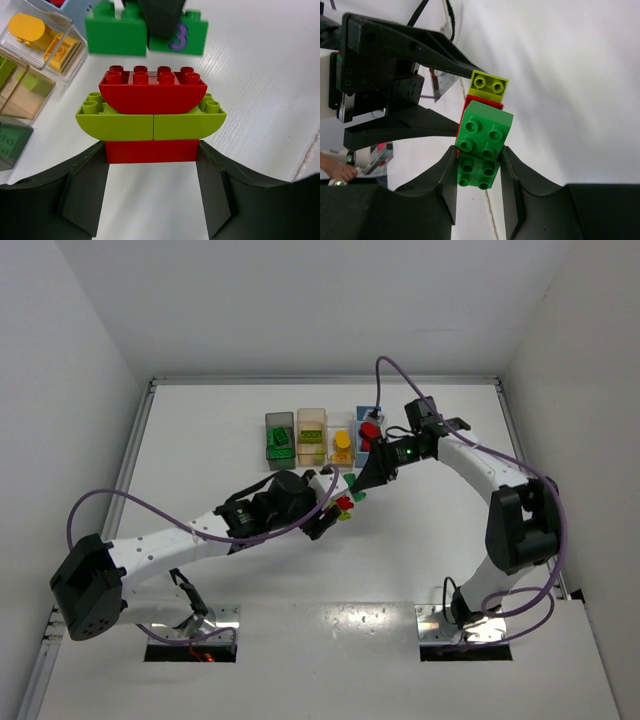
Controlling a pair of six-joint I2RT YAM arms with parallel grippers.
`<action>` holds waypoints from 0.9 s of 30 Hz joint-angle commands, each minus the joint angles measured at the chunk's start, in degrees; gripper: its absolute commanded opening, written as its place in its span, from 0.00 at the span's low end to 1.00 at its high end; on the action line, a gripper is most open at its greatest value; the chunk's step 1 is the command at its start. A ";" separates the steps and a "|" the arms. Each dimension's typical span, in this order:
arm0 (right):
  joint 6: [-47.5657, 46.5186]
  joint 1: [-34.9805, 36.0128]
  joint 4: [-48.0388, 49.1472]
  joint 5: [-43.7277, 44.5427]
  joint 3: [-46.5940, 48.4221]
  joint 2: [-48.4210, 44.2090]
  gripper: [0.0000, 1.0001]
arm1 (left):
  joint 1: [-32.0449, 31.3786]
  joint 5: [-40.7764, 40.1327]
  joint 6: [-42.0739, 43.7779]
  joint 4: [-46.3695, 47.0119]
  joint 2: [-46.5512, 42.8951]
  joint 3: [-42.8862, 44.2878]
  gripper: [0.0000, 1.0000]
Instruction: Sort the legos into containers by color
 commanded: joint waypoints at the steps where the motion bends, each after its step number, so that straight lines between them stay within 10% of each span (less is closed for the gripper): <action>1: -1.62 -2.08 1.04 -2.00 3.01 -3.06 0.00 | -0.66 -1.06 -0.39 2.55 -1.09 -0.38 0.43; 10: -1.09 -4.72 1.04 -1.48 6.25 -1.93 0.00 | 0.38 -5.79 -2.14 0.09 -4.86 -2.76 0.43; 27: 17.96 4.14 23.43 7.74 17.68 9.67 0.00 | 26.84 -7.39 -15.24 -4.92 -7.06 -2.24 0.43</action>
